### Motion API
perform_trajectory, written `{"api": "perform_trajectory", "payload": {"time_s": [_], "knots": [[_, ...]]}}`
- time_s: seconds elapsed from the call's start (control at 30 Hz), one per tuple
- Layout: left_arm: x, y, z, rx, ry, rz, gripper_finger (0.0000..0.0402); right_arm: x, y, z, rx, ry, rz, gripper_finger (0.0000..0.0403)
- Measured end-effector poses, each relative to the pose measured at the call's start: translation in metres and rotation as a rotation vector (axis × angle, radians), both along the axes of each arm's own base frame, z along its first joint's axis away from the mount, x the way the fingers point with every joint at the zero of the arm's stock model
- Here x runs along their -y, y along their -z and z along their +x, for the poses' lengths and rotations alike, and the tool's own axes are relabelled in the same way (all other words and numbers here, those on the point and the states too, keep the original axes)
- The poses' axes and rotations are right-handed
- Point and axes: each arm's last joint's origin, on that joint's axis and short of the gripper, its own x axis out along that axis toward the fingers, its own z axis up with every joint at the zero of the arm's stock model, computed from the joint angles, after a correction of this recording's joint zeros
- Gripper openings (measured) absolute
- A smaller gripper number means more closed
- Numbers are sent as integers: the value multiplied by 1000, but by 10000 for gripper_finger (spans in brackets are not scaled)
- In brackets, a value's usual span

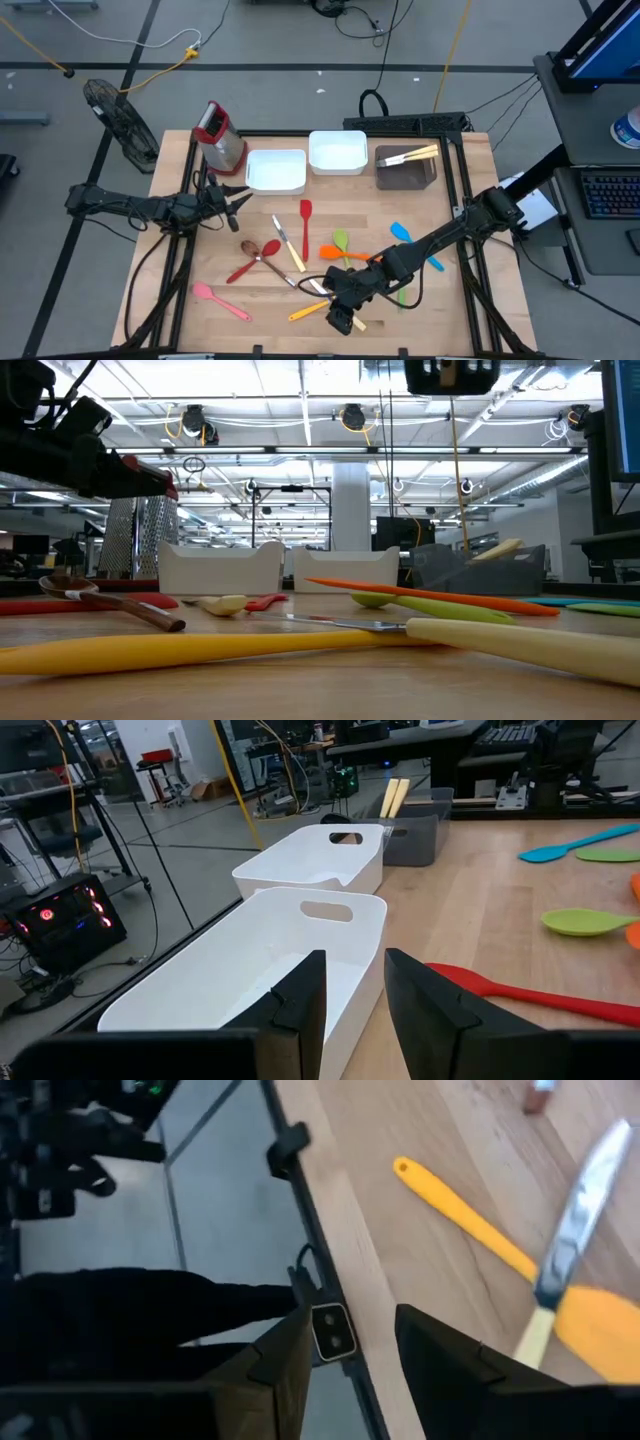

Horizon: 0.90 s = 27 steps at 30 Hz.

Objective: Pick & Place Kitchen Items
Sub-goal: Put the yellow knife into the black bin

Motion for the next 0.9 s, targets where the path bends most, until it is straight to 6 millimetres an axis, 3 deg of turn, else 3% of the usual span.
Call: {"api": "perform_trajectory", "payload": {"time_s": [0.73,0.9], "knots": [[0,0,0,0,0,0,106,-12,15,-26,-235,141,-89,141],[0,0,0,-1,0,1,106,-19,38,-22,-300,123,-94,141]]}}
